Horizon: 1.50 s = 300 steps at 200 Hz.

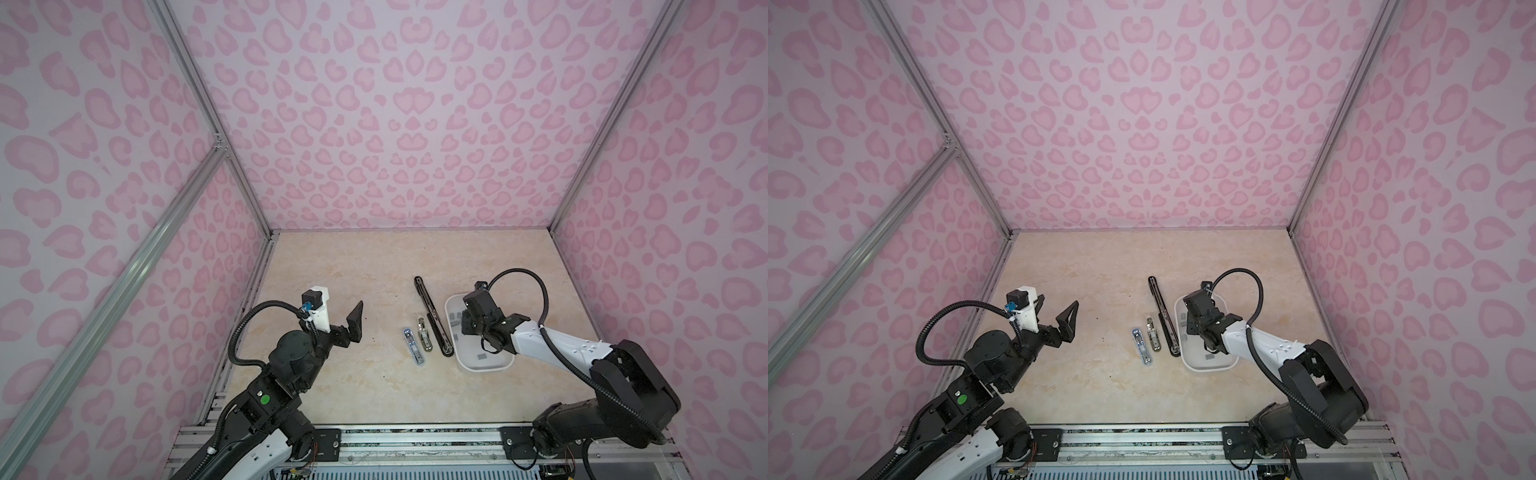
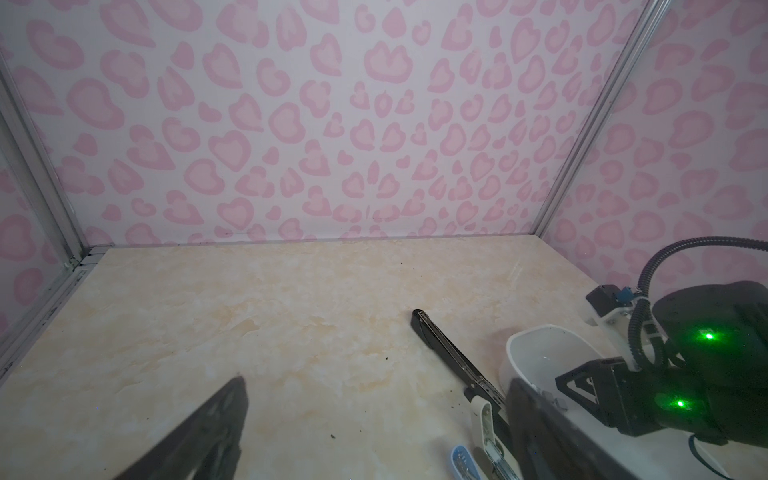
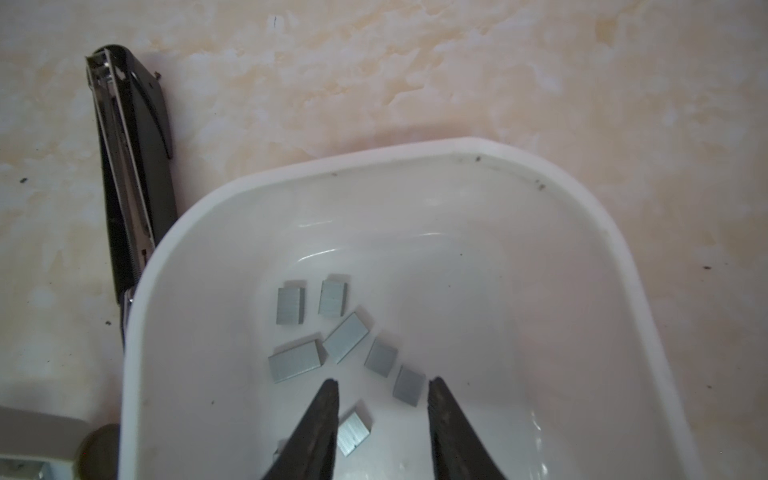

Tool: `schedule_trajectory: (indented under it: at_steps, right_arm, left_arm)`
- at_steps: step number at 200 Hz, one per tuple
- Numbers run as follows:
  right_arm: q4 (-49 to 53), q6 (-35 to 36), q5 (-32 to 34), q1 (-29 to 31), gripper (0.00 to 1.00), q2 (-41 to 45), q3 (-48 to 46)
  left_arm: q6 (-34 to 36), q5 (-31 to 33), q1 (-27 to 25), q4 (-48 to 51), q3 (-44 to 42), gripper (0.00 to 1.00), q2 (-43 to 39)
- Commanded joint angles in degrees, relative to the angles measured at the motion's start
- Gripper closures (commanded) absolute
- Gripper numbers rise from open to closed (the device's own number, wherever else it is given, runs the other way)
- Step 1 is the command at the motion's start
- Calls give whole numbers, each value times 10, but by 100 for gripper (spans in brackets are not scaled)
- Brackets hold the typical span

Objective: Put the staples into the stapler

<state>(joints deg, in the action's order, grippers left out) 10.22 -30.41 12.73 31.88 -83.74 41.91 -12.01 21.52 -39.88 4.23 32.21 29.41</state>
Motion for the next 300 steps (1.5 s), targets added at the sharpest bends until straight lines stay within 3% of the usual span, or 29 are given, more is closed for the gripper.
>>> schedule_trajectory:
  at_steps: [1, 73, 300]
  right_arm:
    - [-19, 5, -16, 1, 65, -23, 11]
    - [-59, -24, -30, 29, 72, -74, 22]
    - [-72, -41, 24, 13, 69, -112, 17]
  left_arm:
    - [2, 23, 0, -23, 0, 3, 7]
    - [5, 40, 0, -29, -3, 3, 25]
    - [4, 39, 0, -35, -6, 3, 22]
